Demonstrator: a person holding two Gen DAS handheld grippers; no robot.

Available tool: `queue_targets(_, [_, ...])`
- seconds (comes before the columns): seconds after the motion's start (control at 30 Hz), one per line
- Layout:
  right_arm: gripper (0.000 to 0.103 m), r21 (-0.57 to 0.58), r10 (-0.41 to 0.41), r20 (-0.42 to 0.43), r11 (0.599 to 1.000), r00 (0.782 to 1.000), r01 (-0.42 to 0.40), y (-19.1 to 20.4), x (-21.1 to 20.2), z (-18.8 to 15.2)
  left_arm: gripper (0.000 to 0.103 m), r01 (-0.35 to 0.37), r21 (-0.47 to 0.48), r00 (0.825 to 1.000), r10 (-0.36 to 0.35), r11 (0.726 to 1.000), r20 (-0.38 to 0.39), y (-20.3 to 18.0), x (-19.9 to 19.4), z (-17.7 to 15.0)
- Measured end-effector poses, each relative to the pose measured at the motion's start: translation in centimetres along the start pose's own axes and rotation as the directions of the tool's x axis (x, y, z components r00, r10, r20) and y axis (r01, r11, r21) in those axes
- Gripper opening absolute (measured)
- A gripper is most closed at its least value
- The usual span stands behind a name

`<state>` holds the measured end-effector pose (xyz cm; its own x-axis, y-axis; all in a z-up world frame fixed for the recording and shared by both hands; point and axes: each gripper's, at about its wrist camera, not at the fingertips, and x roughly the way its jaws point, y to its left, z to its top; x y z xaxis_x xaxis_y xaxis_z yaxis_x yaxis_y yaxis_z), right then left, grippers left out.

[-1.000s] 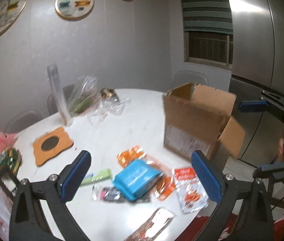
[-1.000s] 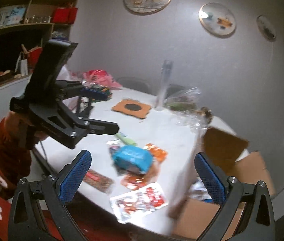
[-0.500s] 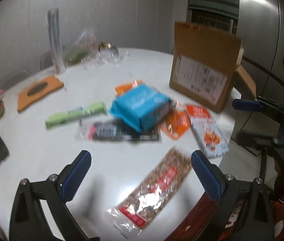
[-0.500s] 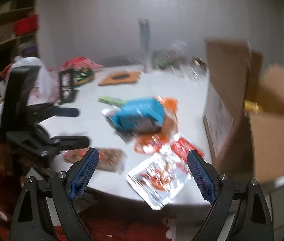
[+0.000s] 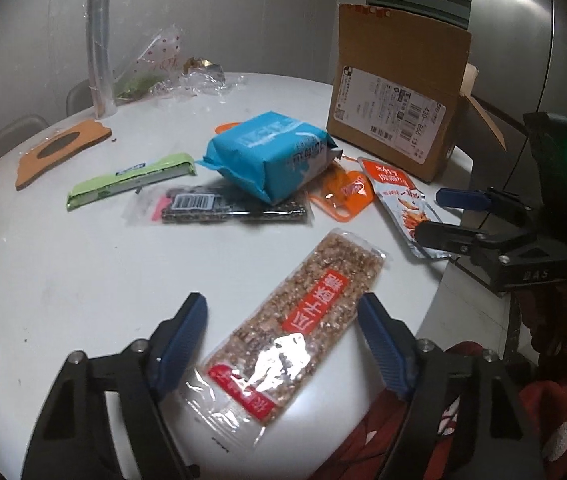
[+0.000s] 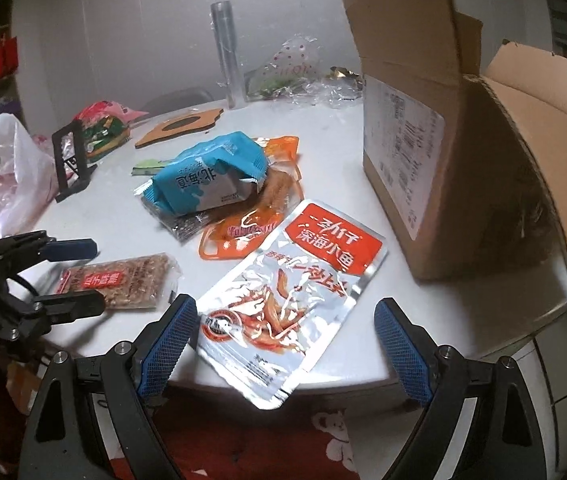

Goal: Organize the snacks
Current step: 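Grasp the peanut brittle bar with left tool while right tool grasps squid pouch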

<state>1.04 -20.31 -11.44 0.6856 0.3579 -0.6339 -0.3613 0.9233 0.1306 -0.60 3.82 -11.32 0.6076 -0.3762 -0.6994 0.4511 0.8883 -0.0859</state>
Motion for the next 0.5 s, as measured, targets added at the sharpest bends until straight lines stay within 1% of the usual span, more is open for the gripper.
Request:
queue_targets(0.1, [0.093,0.006,-0.005,0.003,1.0,1.0,0.005,0.4,0.6,0.4,0.06,0.014,0.0,1.0,-0.014,1.0,0.008,0.0,-0.2,-0.1])
queue_targets(0.23, [0.094,0.02,-0.021,0.013,1.0,1.0,0.021,1.0,1.4,0.9,0.051,0.027,-0.006,0.999,-0.027,1.0,0.018,0.1,-0.4,-0.2])
queue_targets(0.5, [0.094,0.038,-0.094,0.033,0.995,0.995,0.093,1.6,2.6,1.5,0.046,0.039,-0.032,0.999,-0.038,0.999,0.036,0.6,-0.6,-0.4])
